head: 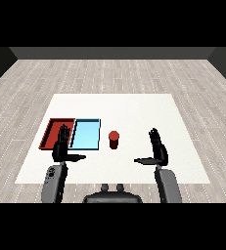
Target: Pick the red can and put it in the red box
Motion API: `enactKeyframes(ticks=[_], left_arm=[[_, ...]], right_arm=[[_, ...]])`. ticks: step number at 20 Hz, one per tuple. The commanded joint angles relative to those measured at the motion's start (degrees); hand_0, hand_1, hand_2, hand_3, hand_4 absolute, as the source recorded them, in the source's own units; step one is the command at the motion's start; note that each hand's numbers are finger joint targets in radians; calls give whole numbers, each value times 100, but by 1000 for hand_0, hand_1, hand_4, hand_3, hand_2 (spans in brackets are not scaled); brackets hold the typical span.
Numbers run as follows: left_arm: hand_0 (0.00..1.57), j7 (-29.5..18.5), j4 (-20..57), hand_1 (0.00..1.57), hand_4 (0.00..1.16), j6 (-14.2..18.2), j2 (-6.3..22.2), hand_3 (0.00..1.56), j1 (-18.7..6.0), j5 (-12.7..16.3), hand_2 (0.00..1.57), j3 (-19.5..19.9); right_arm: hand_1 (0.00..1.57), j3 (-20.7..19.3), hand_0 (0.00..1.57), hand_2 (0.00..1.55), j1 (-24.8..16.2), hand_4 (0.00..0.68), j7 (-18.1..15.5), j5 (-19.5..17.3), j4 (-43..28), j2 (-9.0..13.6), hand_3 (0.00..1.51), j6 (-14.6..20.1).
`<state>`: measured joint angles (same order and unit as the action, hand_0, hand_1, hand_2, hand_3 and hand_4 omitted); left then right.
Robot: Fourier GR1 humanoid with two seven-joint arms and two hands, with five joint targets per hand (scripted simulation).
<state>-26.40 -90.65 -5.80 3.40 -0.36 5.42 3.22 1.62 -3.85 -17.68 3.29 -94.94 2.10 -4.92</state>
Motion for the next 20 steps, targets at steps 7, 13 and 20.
enactKeyframes(ticks=[7,13,20], left_arm=[[0,-248,-224,0,0,-123,-6,0,444,111,0,85],[0,135,-208,0,0,161,-149,0,-28,47,0,6],[0,-80,306,0,0,66,-15,0,-429,118,0,223]], right_arm=[[0,255,0,0,308,0,391,-168,29,-113,0,127],[0,-67,0,0,1374,0,748,68,867,-147,0,338],[0,403,0,0,1506,0,172,588,1780,-209,0,602]])
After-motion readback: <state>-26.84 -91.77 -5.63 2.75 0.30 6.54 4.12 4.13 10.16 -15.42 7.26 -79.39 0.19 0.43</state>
